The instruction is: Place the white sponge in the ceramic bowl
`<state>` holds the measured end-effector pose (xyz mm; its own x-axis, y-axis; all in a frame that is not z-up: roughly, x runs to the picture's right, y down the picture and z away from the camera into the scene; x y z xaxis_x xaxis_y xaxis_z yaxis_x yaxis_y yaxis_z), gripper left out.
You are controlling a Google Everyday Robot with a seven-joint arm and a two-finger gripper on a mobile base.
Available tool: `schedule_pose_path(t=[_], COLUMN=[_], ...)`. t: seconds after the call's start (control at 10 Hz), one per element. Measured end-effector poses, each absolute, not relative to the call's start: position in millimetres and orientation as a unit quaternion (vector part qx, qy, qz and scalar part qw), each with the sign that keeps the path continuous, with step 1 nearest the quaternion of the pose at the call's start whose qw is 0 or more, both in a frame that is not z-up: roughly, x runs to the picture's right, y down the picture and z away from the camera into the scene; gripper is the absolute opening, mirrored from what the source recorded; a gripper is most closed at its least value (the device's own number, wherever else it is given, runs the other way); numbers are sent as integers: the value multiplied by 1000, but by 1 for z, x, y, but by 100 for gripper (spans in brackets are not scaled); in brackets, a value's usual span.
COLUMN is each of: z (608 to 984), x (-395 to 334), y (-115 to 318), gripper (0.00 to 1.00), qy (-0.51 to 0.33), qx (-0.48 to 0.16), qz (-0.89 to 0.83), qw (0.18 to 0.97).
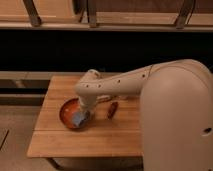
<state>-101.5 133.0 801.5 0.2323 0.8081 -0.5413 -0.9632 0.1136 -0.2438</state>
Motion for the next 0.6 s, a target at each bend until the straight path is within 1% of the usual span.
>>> schedule_pose_path(t=[0.5, 0.6], z=[802, 802], x=[-100, -100], y=[133, 133], gripper=[53, 61], qy=[139, 139], qx=[-280, -280], qz=[605, 605], qw=[733, 733])
